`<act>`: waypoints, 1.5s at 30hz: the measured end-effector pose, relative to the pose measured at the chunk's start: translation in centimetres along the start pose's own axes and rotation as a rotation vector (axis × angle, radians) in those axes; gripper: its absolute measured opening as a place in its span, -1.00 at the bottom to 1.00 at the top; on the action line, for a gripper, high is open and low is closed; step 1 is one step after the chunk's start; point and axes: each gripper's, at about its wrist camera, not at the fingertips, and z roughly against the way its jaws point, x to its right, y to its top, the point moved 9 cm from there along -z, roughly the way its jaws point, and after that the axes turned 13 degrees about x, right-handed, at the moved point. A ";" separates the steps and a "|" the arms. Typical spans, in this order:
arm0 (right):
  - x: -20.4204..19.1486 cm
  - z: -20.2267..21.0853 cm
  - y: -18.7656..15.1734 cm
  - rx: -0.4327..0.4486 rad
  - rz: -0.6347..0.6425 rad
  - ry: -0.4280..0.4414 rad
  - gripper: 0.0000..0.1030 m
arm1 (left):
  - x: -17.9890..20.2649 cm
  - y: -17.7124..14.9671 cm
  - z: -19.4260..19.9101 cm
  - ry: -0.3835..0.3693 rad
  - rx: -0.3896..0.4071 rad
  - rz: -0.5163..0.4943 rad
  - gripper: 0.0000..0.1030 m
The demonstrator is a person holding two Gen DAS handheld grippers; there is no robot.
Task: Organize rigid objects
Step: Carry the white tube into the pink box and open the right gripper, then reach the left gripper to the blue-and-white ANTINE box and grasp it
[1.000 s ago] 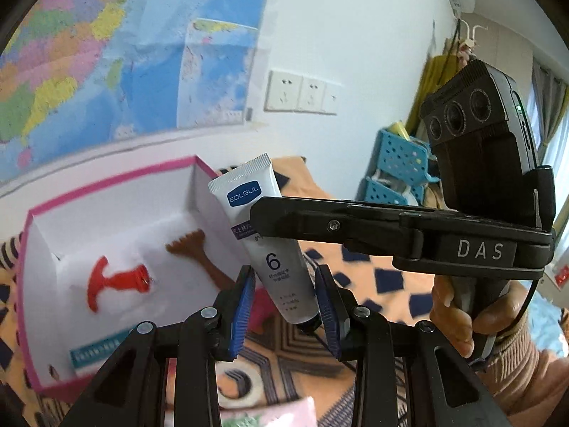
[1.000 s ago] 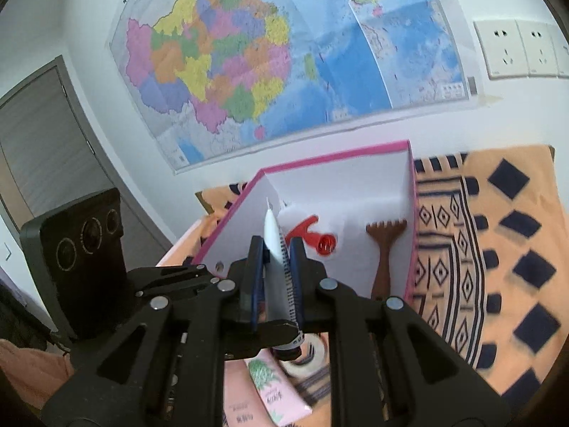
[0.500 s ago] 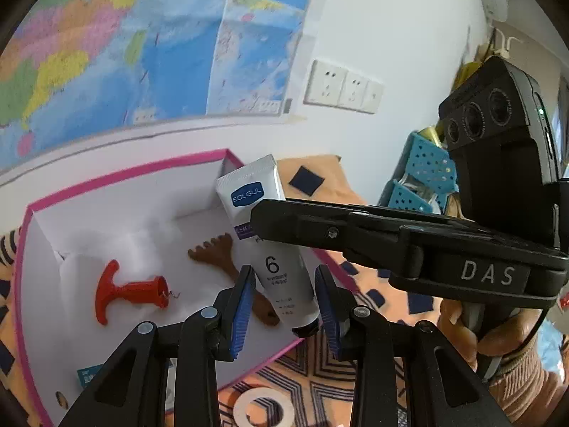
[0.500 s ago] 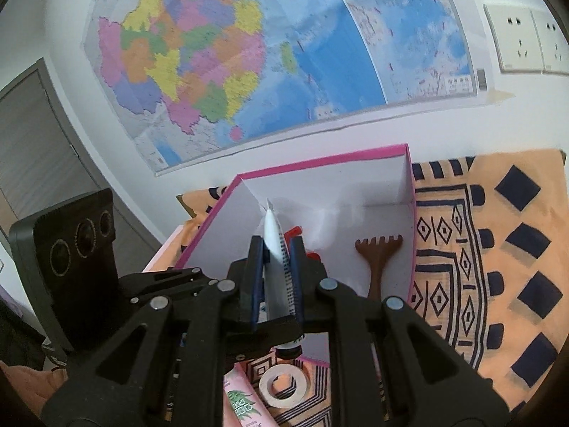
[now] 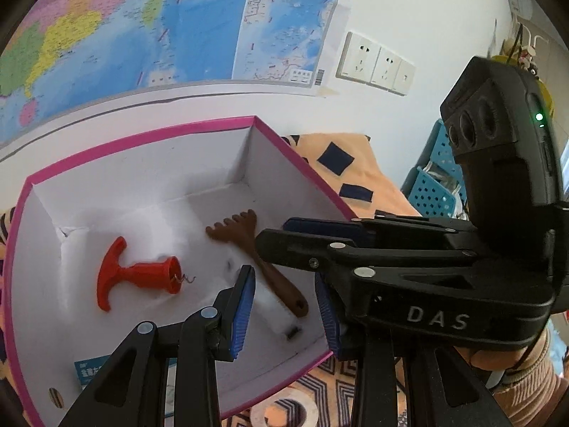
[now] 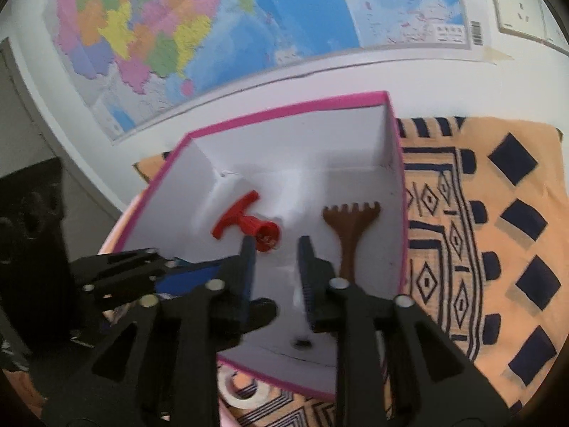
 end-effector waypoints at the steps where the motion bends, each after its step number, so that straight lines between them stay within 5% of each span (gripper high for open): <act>1: 0.1 0.1 0.0 0.004 0.002 -0.007 -0.46 | -0.1 0.0 0.1 0.005 0.002 0.002 -0.32; 10: -1.1 3.8 -0.2 0.080 -0.001 0.043 -0.45 | -1.9 -0.1 3.6 0.073 0.078 -0.006 -0.29; 22: -4.6 7.4 -3.8 0.084 -0.010 0.170 -0.42 | -4.3 -1.3 12.3 0.144 0.219 -0.018 0.04; 35: -7.4 5.9 -11.2 -0.048 -0.021 0.224 -0.40 | -10.8 -8.7 16.3 0.287 0.144 0.133 0.04; 38: -8.3 5.5 -12.0 -0.069 -0.023 0.243 -0.19 | -12.0 -9.8 17.0 0.299 0.140 0.184 0.05; 45: -12.0 3.7 -14.3 -0.127 0.022 0.300 -0.16 | -13.9 -13.6 17.4 0.303 0.078 0.282 0.17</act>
